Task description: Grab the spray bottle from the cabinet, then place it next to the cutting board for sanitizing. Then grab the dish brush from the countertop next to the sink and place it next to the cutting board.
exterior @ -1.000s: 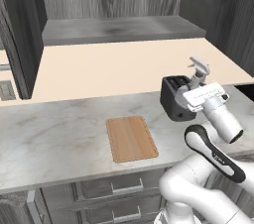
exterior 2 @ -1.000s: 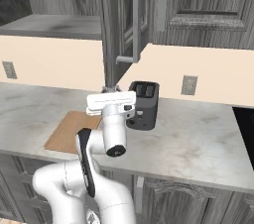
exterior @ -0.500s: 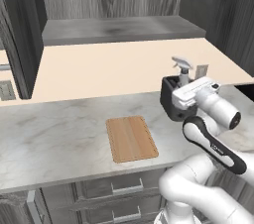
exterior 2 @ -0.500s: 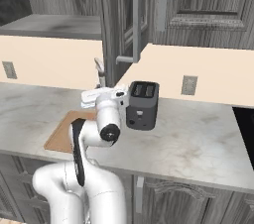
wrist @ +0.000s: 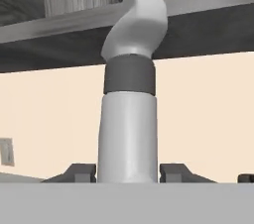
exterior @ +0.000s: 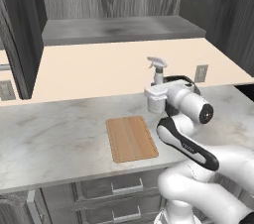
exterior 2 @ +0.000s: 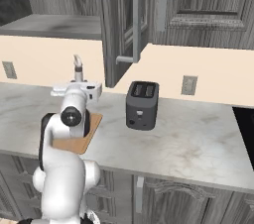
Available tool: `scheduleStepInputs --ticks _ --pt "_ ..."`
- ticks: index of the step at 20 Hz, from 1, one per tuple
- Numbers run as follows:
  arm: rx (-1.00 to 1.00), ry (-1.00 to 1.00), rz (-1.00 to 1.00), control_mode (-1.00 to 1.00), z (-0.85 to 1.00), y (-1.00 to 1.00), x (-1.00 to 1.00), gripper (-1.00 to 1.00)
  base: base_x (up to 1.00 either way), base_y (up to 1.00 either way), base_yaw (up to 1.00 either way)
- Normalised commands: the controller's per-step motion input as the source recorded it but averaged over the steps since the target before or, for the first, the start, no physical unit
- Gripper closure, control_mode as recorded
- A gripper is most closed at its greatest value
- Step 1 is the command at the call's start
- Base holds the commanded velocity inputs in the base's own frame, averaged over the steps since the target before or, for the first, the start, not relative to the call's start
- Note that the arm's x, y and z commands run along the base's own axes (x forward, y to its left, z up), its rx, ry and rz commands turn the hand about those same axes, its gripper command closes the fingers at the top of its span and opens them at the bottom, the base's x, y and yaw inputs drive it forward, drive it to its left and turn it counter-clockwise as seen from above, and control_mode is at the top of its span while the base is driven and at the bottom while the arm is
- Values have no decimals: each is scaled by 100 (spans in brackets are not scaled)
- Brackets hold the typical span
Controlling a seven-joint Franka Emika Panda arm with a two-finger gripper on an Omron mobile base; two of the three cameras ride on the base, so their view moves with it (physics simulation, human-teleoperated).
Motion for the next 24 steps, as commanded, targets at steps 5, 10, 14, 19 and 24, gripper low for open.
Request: scheduleStepInputs --ticks 5,10,14,19,24 --pt "0 14 0 -100 -23 100 1 100 0 0 0" --pt "0 1 0 -100 -36 100 0 100 0 0 0" --pt "6 -1 0 -100 -43 100 0 100 0 0 0" --pt "6 1 0 -100 -46 100 8 100 0 0 0" --pt "3 1 0 -100 -33 70 10 100 0 0 0"
